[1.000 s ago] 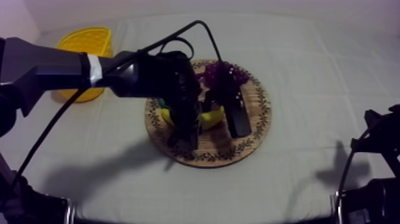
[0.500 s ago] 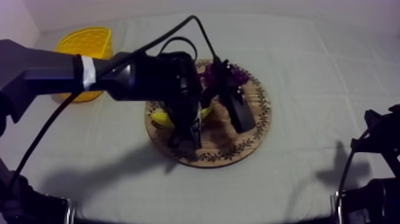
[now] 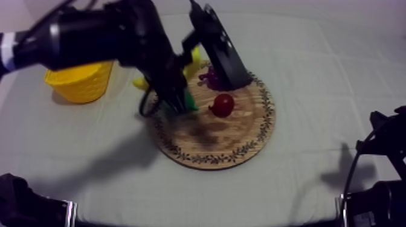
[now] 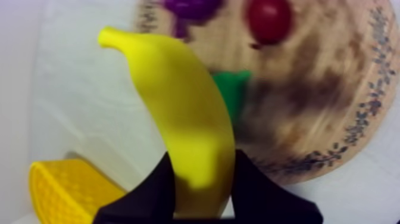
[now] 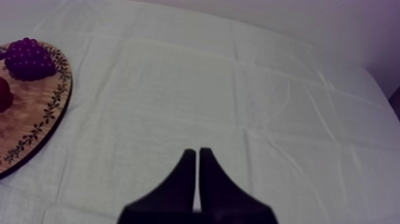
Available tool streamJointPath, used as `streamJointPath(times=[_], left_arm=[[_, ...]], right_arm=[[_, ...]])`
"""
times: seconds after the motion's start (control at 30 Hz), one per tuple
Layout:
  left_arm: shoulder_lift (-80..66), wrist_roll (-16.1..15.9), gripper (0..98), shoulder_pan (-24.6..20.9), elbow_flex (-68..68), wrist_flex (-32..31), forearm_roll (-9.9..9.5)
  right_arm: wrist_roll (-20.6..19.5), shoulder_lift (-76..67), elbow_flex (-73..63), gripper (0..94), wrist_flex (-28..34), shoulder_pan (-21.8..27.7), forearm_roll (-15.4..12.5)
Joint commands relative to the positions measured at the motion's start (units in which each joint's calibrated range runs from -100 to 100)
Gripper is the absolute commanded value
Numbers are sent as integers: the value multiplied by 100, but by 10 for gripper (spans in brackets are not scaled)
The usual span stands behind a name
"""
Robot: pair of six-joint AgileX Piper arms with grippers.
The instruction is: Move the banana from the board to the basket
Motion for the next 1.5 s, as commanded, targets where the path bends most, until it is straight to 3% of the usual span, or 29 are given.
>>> streamJointPath(times=[0.0,0.4,0.73,1.47], left_arm=[[-295,-59,240,-258,-47,-11,-39],[-739,-359,239,-1788,-710,-294,-180],[-546,-152,240,-2803,-309,-1198,-145],[569,691,240,-3215,686,-3053,42]], right_arm=[[0,-2,2,3,3,1,1],[0,-2,2,3,3,1,1],[0,-2,2,3,3,1,1],[0,-2,2,3,3,1,1]])
